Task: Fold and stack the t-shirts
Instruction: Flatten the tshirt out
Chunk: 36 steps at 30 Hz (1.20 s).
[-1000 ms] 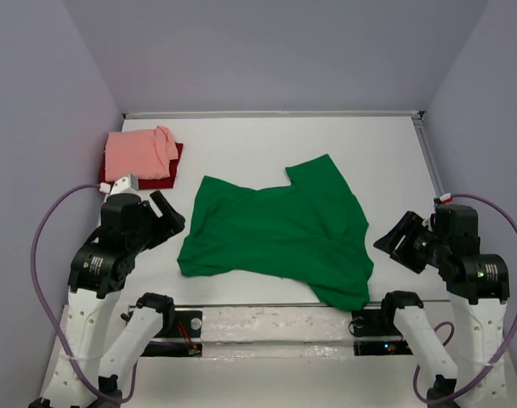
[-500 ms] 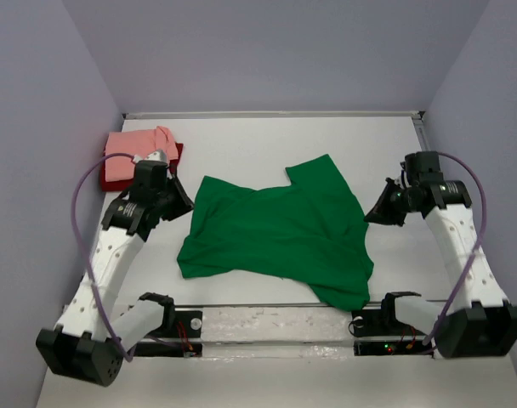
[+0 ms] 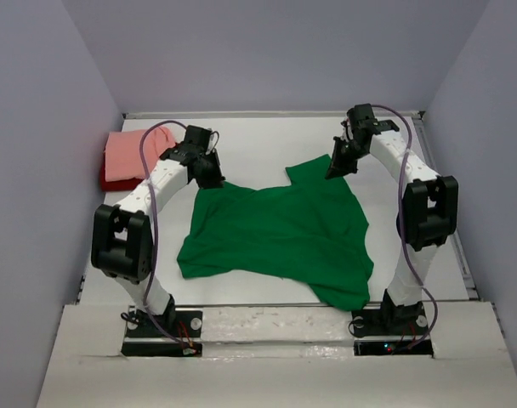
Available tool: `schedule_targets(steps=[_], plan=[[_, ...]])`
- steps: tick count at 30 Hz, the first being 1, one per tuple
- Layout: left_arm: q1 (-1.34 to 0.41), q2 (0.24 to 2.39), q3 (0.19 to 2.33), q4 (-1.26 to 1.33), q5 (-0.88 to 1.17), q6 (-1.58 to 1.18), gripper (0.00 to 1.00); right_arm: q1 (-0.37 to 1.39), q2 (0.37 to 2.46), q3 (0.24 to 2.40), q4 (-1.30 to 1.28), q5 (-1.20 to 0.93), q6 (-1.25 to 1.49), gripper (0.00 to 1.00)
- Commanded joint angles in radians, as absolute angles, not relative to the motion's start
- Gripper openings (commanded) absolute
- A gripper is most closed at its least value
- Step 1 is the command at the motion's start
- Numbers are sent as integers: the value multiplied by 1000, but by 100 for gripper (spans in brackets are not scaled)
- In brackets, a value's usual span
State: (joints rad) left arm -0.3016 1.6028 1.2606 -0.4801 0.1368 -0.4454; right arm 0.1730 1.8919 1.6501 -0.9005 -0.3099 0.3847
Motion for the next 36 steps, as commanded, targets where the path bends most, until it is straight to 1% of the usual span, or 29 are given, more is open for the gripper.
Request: schedule_targets(steps=[1, 2, 3, 4, 5, 6, 7, 8, 9, 10, 11, 12, 13, 14, 19, 23, 25, 36], plan=[[-304, 1703, 1396, -472, 170, -384, 8, 181, 1957, 1820, -969, -240, 315, 0], [-302, 1715, 1407, -476, 161, -380, 9, 181, 1962, 1821, -969, -212, 310, 0], [-299, 1739, 1420, -477, 150, -376, 8, 181, 1988, 1869, -979, -190, 305, 1], [-293, 1755, 1436, -492, 149, -370, 8, 154, 2008, 1905, -1020, -175, 304, 13], [-273, 1775, 1471, -508, 152, -367, 9, 135, 2031, 1943, -1043, -192, 308, 19], [-262, 1811, 1491, -520, 172, -362, 19, 115, 2063, 2000, -1051, -224, 311, 27], [-252, 1824, 1505, -535, 179, -350, 22, 80, 2077, 2020, -1048, -280, 313, 39], [-241, 1835, 1528, -540, 179, -347, 28, 66, 2091, 2043, -1049, -293, 322, 48], [-218, 1850, 1537, -546, 175, -345, 52, 52, 2104, 2093, -1052, -304, 318, 57], [-209, 1855, 1546, -551, 173, -341, 60, 43, 2141, 2130, -1064, -314, 308, 62], [-200, 1861, 1568, -552, 170, -330, 62, 29, 2167, 2176, -1089, -322, 287, 68], [-178, 1873, 1578, -554, 175, -325, 66, 29, 2201, 2225, -1115, -331, 270, 69], [-166, 1881, 1598, -564, 182, -321, 68, 14, 2264, 2331, -1171, -336, 258, 69], [-152, 1899, 1606, -568, 192, -316, 71, -10, 2275, 2339, -1169, -345, 262, 70], [-88, 1934, 1641, -581, 235, -313, 70, -52, 2347, 2313, -1132, -452, 268, 69], [-81, 1957, 1655, -583, 245, -308, 69, -52, 2414, 2326, -1106, -523, 285, 68], [-78, 1989, 1664, -586, 258, -305, 67, -52, 2437, 2318, -1085, -549, 294, 67], [-72, 2082, 1727, -603, 255, -308, 67, -52, 2540, 2396, -1077, -581, 295, 67]])
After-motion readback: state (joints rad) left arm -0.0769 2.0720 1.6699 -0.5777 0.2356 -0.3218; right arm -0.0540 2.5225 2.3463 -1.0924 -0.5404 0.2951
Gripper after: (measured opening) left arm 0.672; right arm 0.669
